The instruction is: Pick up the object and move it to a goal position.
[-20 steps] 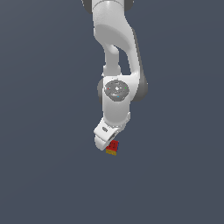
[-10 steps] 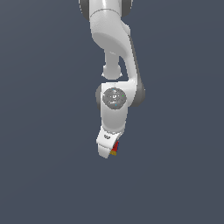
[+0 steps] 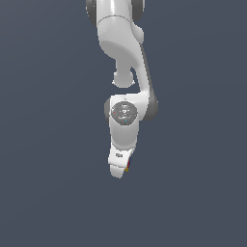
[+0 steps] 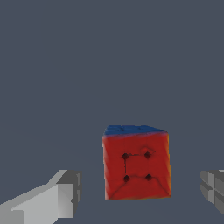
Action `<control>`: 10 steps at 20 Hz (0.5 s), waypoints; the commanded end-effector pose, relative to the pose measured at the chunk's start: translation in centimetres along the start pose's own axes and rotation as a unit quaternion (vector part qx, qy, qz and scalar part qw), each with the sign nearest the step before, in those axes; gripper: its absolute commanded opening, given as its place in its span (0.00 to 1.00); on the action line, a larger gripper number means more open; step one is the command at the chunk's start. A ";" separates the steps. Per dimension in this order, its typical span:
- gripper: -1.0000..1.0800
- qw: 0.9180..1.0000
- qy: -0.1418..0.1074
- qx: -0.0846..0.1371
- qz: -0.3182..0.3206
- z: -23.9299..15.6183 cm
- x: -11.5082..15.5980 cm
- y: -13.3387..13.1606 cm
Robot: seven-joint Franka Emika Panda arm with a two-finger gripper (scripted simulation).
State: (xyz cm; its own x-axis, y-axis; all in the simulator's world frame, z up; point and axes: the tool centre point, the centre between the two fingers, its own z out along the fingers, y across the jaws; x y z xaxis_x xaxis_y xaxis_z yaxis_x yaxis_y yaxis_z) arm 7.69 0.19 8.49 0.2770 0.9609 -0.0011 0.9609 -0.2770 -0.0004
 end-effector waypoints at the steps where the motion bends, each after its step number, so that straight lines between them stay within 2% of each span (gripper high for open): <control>1: 0.96 1.000 0.000 0.000 -0.009 0.1 0.0 0.1; 10: 0.96 1.000 0.000 0.000 -0.010 1.1 0.0 0.1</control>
State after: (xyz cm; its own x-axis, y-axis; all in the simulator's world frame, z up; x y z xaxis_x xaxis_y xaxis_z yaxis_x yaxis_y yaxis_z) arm 7.81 0.14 7.84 0.2579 0.9662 0.0000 0.9662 -0.2579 0.0011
